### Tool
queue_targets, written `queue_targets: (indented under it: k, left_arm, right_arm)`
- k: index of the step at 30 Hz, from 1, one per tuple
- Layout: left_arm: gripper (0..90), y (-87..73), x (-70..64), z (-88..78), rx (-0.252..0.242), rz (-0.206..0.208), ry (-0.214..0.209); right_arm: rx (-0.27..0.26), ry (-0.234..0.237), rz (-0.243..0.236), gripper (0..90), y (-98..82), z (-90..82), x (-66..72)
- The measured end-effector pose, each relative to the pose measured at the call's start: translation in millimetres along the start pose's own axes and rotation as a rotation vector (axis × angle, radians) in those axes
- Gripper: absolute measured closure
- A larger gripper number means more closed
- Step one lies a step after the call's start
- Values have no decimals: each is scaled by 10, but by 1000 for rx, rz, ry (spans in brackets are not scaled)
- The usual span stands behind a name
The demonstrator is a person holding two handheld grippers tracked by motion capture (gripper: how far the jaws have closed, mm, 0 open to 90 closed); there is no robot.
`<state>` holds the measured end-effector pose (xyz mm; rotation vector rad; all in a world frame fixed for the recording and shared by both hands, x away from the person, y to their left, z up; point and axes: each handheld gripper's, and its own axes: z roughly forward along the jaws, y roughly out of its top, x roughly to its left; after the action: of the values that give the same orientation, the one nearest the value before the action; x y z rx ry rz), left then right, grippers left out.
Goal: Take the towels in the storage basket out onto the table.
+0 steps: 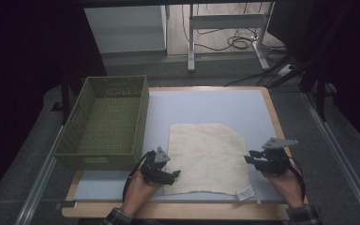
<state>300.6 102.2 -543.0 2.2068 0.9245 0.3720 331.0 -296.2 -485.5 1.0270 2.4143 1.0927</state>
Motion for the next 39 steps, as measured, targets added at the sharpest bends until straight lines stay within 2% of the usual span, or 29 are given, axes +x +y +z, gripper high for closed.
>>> queue_targets:
  k: [1, 3, 10, 18, 24, 26, 27, 28, 30, 33, 34, 36, 39]
  left_arm:
    - [121, -14, 20, 23, -18, -21, -10]
    - [110, -14, 44, 29, -13, -41, -21]
    - [98, -18, 36, 37, -13, -34, -20]
    - [98, -20, 37, 38, -14, -34, -20]
    - [98, -20, 37, 38, -14, -34, -21]
    - [98, -21, 36, 38, -14, -35, -20]
    - [98, -21, 37, 38, -15, -35, -20]
    - [98, -21, 37, 38, -14, -35, -20]
    - [98, -21, 36, 38, -14, -35, -20]
    - [98, -21, 36, 38, -15, -35, -20]
    - [98, -21, 36, 38, -15, -35, -20]
    - [98, -21, 38, 38, -15, -33, -20]
    - [98, -21, 37, 38, -15, -33, -20]
  right_arm:
    - [3, -6, -1, 641, 35, 47, -35]
    - [13, -22, -1, 627, 125, 163, -124]
    - [27, -56, 10, 613, 396, 474, -373]
    - [51, -91, -11, 589, 600, 798, -506]
    - [65, -67, -2, 576, 638, 971, -562]
    - [87, -62, -4, 595, 619, 1018, -555]
    - [98, -63, -6, 646, 606, 1039, -544]
    - [112, -64, -11, 733, 592, 1052, -529]
    - [104, -64, -19, 866, 576, 1041, -492]
    - [108, -85, -38, 877, 622, 996, -414]
    - [99, -79, -57, 876, 660, 950, -364]
    - [80, -52, -65, 876, 724, 872, -253]
    - [78, -7, -103, 875, 788, 802, -50]
